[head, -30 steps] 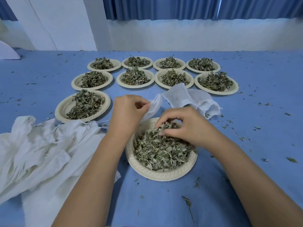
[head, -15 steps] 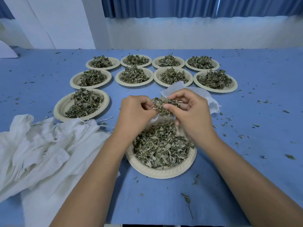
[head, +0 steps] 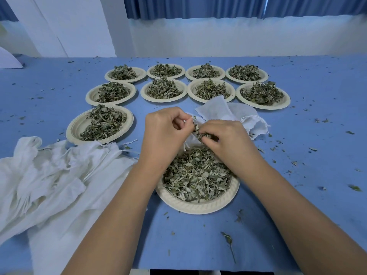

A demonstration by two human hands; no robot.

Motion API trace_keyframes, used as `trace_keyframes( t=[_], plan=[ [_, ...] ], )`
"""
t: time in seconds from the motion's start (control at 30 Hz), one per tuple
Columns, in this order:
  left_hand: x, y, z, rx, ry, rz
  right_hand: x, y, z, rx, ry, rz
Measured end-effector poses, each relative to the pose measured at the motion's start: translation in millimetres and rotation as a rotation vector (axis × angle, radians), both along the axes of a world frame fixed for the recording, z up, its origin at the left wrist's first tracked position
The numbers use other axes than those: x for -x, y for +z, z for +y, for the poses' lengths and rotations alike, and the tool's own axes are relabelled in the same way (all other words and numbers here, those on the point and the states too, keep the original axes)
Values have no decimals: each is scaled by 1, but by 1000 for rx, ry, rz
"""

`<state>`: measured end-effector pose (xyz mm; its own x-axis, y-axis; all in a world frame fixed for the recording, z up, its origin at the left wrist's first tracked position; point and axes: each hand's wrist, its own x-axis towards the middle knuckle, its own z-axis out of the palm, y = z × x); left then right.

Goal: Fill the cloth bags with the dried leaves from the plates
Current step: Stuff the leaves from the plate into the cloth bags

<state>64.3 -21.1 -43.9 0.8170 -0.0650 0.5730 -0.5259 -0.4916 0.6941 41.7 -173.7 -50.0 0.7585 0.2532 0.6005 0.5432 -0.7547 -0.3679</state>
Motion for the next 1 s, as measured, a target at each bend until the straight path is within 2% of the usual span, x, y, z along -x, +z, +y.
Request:
trace_keyframes(
  t=[0.13, 0.2, 0.3, 0.4, 0.47, 0.57, 0.67, 0.73, 0.8, 0.87, 1.0],
  plan=[
    [-3, 0, 2, -68, 5, -57, 3, 2, -1, -109, 27, 123],
    [-2, -1, 1, -79, -22, -74, 4, 3, 0, -154, 10, 95],
    [0, -2, -2, -71, -60, -111, 4, 1, 1, -105, -26, 25],
    [0, -3, -3, -77, -79, -111, 2, -1, 1, -96, -48, 64],
    [0, -3, -2, -72, -75, -99, 2, 3, -1, -242, -26, 172],
    [0, -2, -1, -56, -48, -93, 3, 8, -6, -574, 43, 343],
    [0, -1, -1, -46, -43, -84, 5, 8, -5, -730, 71, 314],
    [1, -1, -1, -41, -55, -90, 7, 6, 0, -671, 50, 205],
    [2, -2, -2, -34, -70, -97, 8, 3, 3, -442, 20, 69],
    [2, -2, -2, -32, -66, -107, 7, 2, 2, -254, -11, 31],
    [1, -3, -1, -17, -50, -113, 8, 8, -4, -256, -32, 46]
  ],
)
